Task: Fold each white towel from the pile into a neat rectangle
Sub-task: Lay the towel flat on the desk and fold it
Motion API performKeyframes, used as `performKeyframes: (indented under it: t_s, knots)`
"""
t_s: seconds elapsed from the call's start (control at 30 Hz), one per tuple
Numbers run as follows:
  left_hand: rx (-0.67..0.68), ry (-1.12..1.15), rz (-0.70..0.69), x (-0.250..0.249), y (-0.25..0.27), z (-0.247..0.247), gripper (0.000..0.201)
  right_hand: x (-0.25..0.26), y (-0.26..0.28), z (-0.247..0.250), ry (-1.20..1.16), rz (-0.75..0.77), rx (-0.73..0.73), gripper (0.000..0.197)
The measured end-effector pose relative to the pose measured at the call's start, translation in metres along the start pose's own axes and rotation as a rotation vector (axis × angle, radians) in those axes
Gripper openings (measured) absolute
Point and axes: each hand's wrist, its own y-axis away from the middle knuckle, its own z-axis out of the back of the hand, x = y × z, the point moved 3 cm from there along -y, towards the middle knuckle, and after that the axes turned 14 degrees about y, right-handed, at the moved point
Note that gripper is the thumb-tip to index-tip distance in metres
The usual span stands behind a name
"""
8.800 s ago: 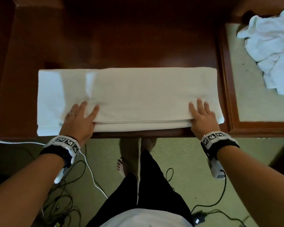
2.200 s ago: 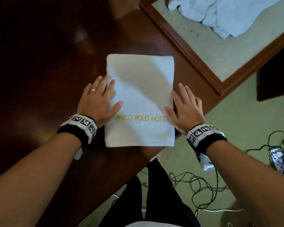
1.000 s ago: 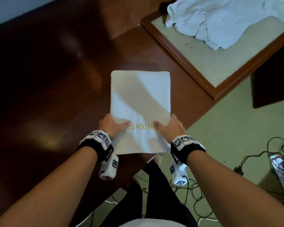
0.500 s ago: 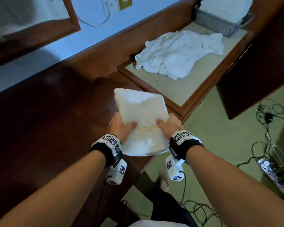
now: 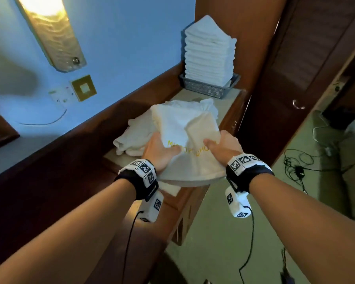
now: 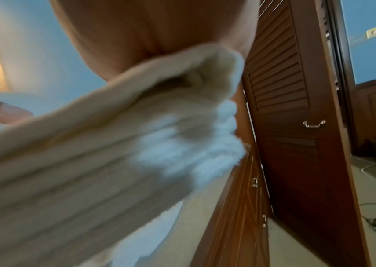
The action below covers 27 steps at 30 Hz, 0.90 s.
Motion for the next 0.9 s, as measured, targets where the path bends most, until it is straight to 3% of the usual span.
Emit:
performKeyframes:
  t_s: [0.2, 0.5, 0.67, 0.9]
  knots:
    - [0.033, 0.074, -0.060, -0.066, -0.087, -0.089, 0.067, -0.059, -0.088, 0.088, 0.027, -0.006, -0.116, 0.047]
    - [0.024, 0.073, -0.194, -0.126, -0.204, -0.205, 0.039, -0.134, -0.200, 0.158, -0.016, -0.065, -0.206, 0.039]
    - [0.065, 0.056, -0.233, -0.142, -0.280, -0.273, 0.034, -0.175, -0.275, 0.183, -0.009, -0.113, -0.245, 0.041]
    - [0.119, 0.060, -0.261, -0.180, -0.406, -0.336, 0.056, -0.195, -0.407, 0.232, 0.051, -0.119, -0.275, 0.038]
